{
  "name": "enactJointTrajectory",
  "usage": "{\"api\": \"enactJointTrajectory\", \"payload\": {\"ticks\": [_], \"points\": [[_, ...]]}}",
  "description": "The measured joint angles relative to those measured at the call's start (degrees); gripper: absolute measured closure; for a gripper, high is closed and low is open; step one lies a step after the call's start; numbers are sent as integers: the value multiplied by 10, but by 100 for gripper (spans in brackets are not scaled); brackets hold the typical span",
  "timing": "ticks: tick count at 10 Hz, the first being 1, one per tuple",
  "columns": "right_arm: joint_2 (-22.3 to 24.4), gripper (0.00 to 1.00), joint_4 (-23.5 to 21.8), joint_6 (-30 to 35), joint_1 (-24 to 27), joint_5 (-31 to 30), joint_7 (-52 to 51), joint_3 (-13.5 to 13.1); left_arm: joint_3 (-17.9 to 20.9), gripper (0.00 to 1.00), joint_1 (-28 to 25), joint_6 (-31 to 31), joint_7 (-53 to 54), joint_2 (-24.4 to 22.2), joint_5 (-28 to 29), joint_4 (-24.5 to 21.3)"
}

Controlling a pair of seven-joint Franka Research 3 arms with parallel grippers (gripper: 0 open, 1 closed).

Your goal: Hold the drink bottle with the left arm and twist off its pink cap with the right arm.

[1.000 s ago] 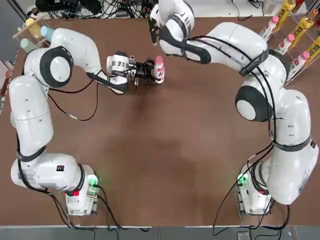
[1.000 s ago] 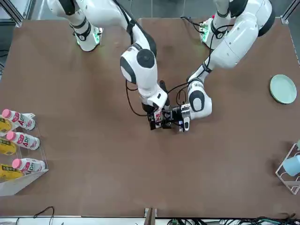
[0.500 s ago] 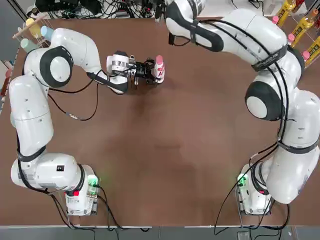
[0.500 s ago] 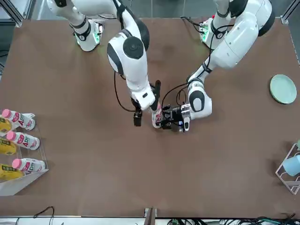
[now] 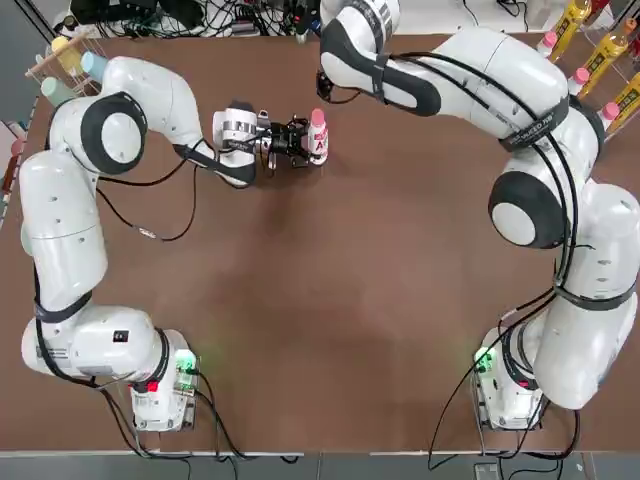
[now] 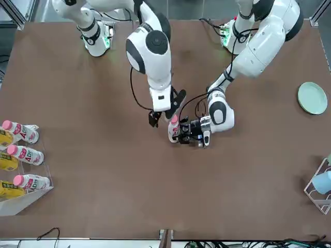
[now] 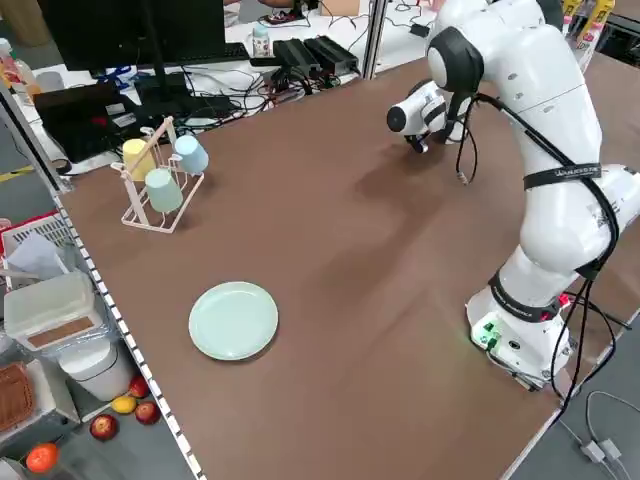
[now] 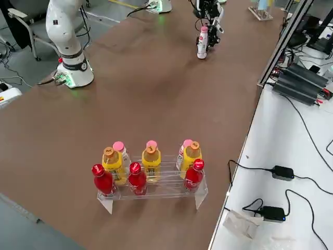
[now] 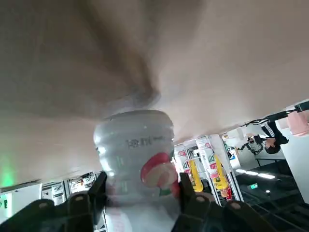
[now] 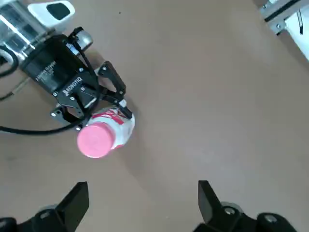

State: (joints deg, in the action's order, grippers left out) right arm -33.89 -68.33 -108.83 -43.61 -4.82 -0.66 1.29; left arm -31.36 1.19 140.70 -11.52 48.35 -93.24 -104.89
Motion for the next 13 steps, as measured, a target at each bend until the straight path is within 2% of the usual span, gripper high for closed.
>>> {"api": "enactJointTrajectory", "payload": {"ticks": [2, 4, 8, 13], "points": [[0, 0, 0, -1, -3, 32, 82, 1, 0, 38, 0, 0, -4, 0, 0, 2], [-3, 2, -3, -1, -10, 35, 134, 2, 0, 38, 0, 0, -14, 0, 0, 7], [-27, 9, -5, -59, -25, 34, 173, 1, 1, 38, 0, 0, -26, 1, 0, 14], [-28, 12, -5, -105, -11, 25, 188, -12, 2, 38, 4, 0, -26, 18, 0, 27]]}}
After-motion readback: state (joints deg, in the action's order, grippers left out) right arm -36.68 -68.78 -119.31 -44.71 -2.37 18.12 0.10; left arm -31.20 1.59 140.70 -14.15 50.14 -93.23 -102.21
